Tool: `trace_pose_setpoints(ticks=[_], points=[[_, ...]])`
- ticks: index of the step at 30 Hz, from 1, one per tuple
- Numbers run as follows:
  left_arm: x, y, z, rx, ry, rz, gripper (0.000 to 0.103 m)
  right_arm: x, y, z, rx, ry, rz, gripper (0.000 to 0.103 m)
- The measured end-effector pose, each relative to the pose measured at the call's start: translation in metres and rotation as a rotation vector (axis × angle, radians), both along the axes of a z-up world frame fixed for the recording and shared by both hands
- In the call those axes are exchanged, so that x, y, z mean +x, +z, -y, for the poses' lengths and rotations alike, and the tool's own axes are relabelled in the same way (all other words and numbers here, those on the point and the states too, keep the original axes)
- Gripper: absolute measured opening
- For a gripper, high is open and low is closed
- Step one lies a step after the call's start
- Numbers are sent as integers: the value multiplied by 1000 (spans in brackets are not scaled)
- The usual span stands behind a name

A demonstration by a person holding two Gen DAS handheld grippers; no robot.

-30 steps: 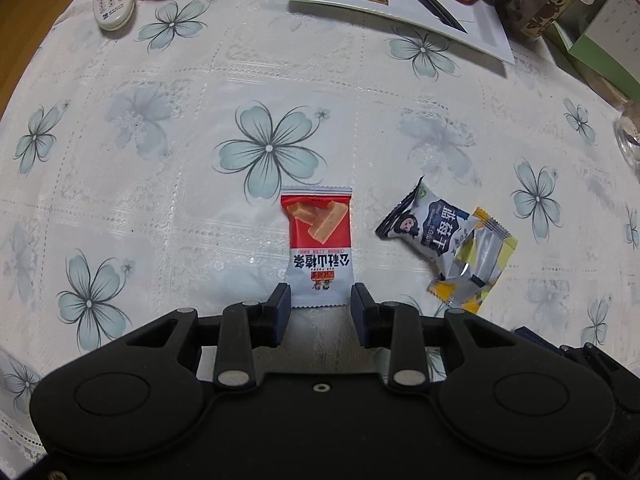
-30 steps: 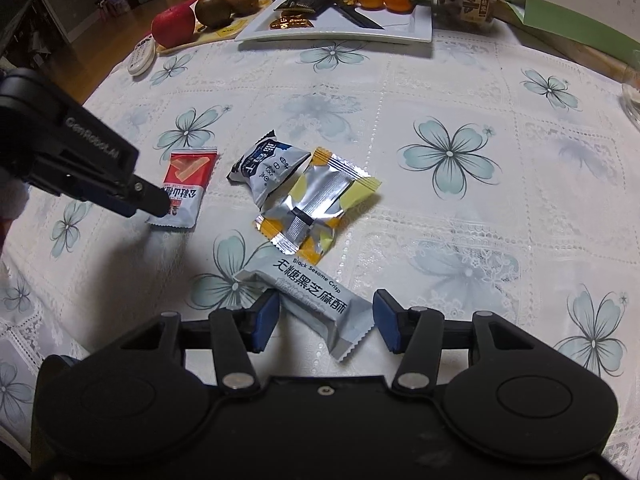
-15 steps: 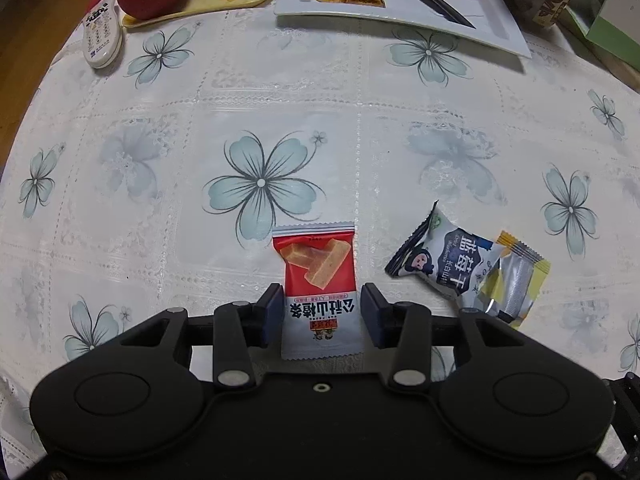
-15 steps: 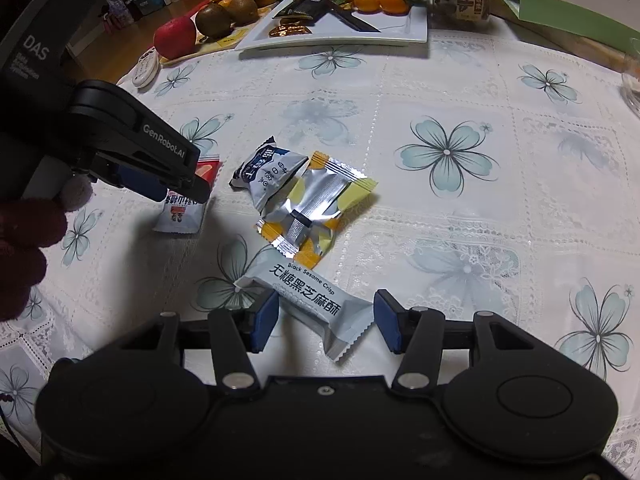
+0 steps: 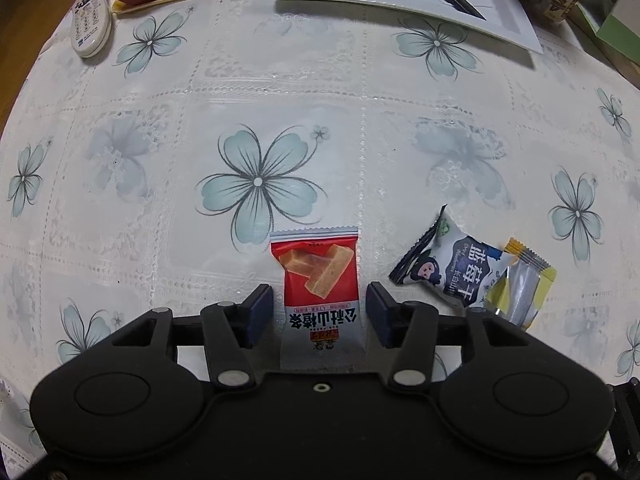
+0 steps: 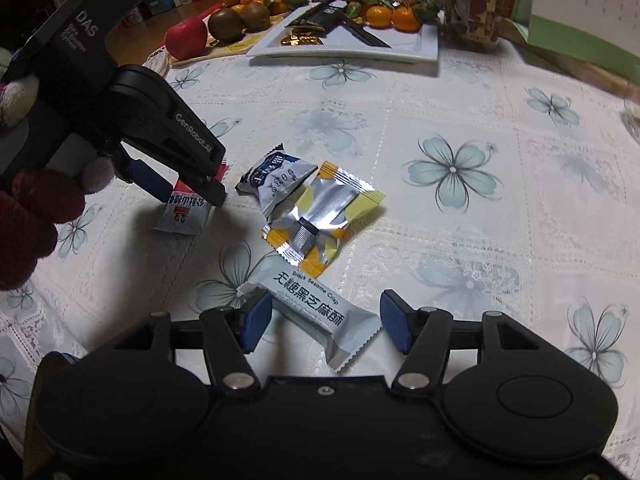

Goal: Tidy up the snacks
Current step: 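Grasp the red-and-white packet with the left tool while the right tool grasps the white sesame crisp strip, then carry both held packets over the gold tray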

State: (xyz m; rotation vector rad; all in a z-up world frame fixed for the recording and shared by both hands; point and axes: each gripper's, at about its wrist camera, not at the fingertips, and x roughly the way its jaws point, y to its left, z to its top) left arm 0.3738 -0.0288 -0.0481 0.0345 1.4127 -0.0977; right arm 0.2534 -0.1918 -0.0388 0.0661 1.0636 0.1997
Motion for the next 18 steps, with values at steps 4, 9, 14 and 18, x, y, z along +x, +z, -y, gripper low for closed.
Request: trace_pose_setpoints(ticks=[4,9,14,18], points=[[2,0,0,1,-4,-3,56,0,-1,-13,-54,66,39,67],[3,-1,0,0,-10,-6,56,4,-7,-20,-78,119,28,63],[2,0,-1,1,5,-2,55,-3,-6,-26,-132,139,2,22],[-3,3,-9,-27,20,5,41,-12,4,-18,-69,84,-47,22]])
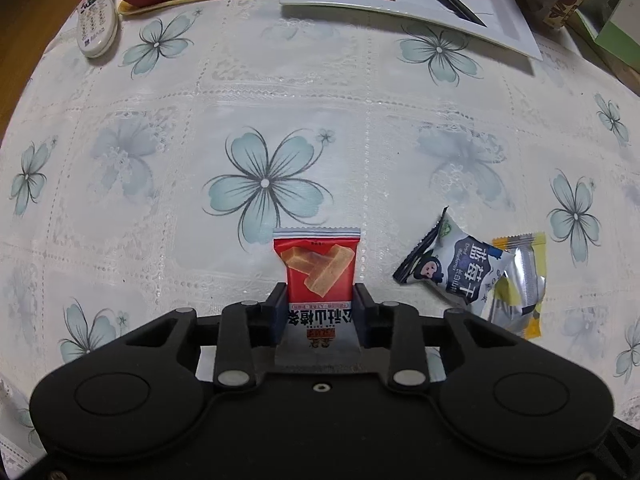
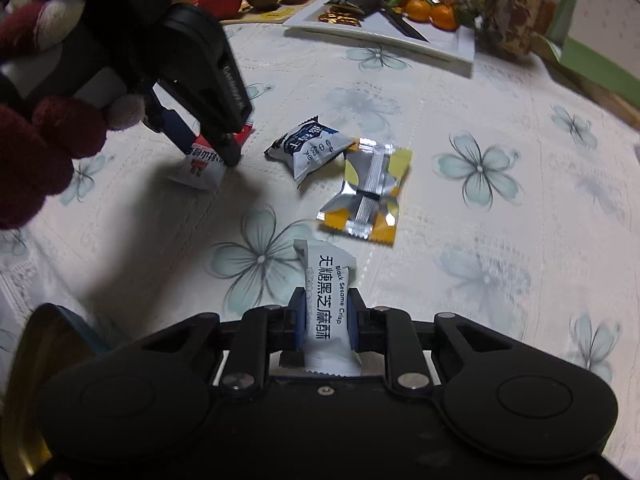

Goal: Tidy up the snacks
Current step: 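Carry both held packets over the gold tray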

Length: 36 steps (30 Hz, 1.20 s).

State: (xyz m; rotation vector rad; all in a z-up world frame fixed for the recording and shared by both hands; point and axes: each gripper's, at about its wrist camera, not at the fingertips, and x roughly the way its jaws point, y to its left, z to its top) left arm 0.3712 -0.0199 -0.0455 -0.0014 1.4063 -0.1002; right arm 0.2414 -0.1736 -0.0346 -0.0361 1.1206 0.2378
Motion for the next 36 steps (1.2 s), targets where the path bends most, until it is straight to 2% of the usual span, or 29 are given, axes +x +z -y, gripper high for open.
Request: trace_pose_setpoints(ticks=[4,8,15,20,27,36], points=[[-15,7,-7,-17,31,-20,41,-12,14,10,53,-97,-37,22],[-48,32,-6,-16,12,-10,41,-26,35,23,116,-212,-73,22],[-123,81,6,-5,-27,5,41,-75,79,30,152,-346,-71,22],[-179,98,8,-45,-48,27,41,-127,100,28,199,-377,-36,22],[-249,102,10,-19,-59,78,41,-193,104,22,207,-423,-12,22],[-308,79,11,-16,-71,51,41,-240,83,14,197,-467,-55,22]])
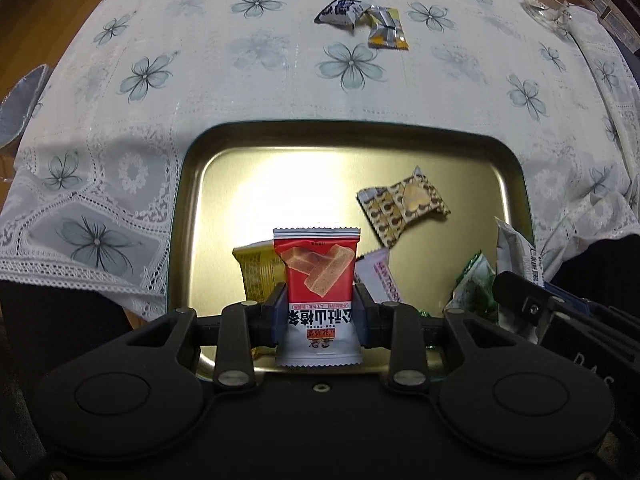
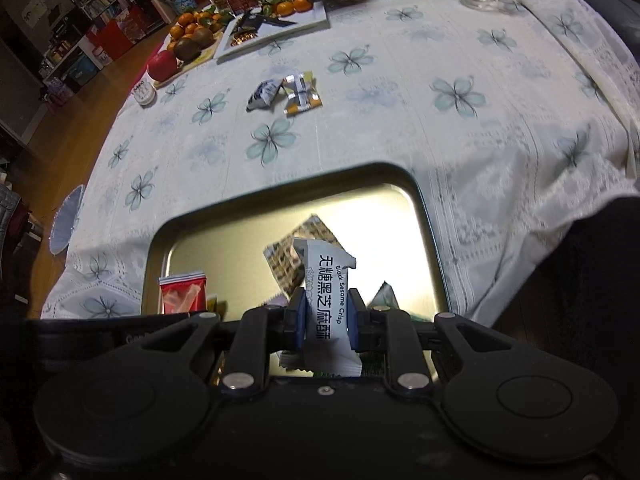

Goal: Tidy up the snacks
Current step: 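Carry both held packets over the gold tray, then open both tools to drop the packets onto the tray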

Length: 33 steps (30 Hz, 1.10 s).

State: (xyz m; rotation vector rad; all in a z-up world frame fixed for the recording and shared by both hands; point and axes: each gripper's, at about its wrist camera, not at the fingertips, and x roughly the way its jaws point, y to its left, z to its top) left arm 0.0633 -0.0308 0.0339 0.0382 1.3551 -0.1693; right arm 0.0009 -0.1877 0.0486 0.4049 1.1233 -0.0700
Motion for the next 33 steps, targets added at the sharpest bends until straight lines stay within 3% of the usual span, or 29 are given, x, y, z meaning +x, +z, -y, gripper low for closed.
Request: trace_pose_setpoints(ticks=[12,25,33], points=[[-6,-12,-5,-27,14,-57,41,-27,-22,2,8,-25,-81,22],[35,10,-8,11,27,59,41,-20,-18,6,8,-29,-73,22],[23,4,-10,13,32,34,42,-7,-13,5,12,-23,-55,22]])
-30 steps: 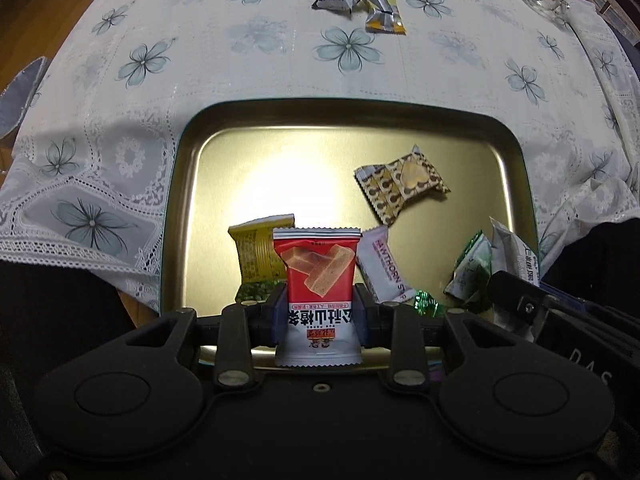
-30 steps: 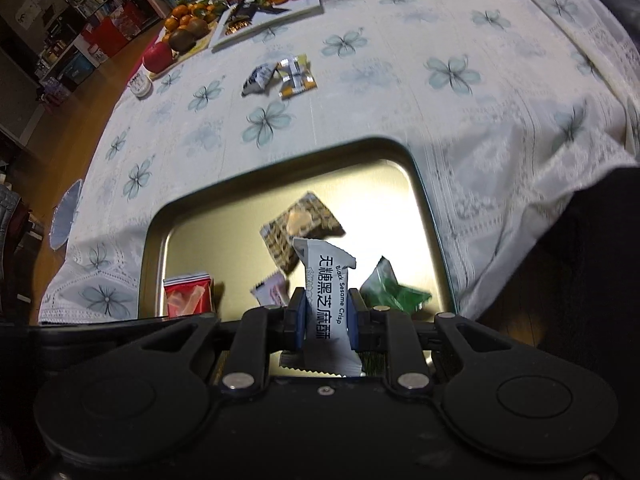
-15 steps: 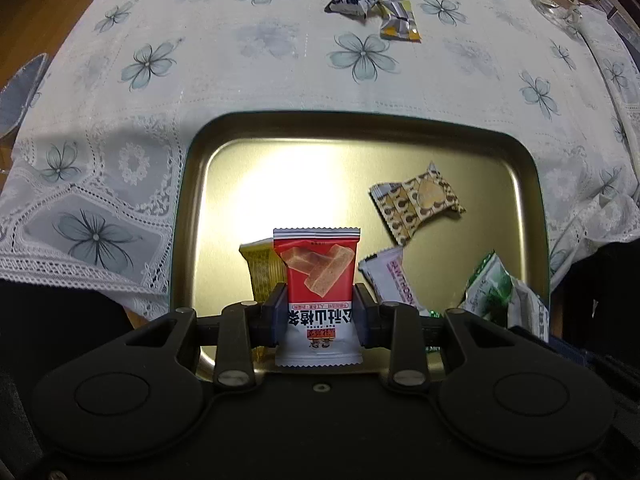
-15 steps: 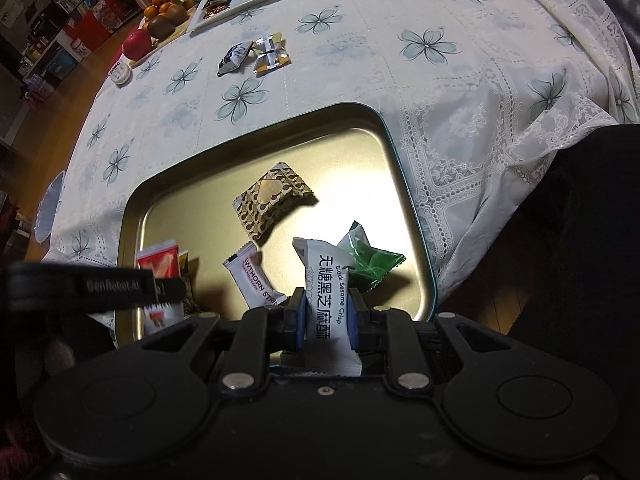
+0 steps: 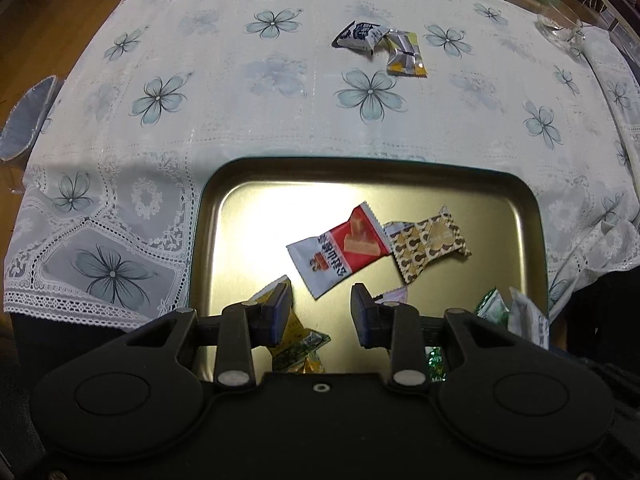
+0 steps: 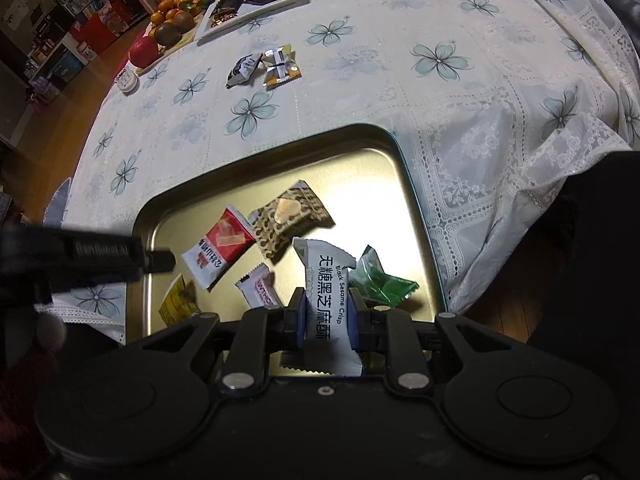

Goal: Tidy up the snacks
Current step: 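Open both tools to drop the packets onto the tray, then withdraw both tools from the tray toward the last snacks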

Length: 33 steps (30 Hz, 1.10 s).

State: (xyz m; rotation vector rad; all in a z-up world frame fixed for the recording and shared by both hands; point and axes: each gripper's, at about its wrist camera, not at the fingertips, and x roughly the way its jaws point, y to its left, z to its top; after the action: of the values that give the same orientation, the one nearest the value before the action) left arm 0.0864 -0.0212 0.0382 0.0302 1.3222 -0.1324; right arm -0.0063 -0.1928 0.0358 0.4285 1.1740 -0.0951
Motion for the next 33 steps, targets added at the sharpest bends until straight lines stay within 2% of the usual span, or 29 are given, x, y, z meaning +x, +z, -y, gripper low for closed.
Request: trace_pose_setpoints(ticks=[9,14,16,33], points=[[-20,-12,-3,11,0,-40,42,21,15,-7,-8,19,39,23],[-24,-12,-4,18,1,-39,42,27,27,-9,-8,18,79,33],[-25,-12,-4,21,-1,-38,42,27,30,-10,-17,23,83,33],[-36,-22,-5,50,-7,-59,42,9,-5,-15,10,34,-29,34]])
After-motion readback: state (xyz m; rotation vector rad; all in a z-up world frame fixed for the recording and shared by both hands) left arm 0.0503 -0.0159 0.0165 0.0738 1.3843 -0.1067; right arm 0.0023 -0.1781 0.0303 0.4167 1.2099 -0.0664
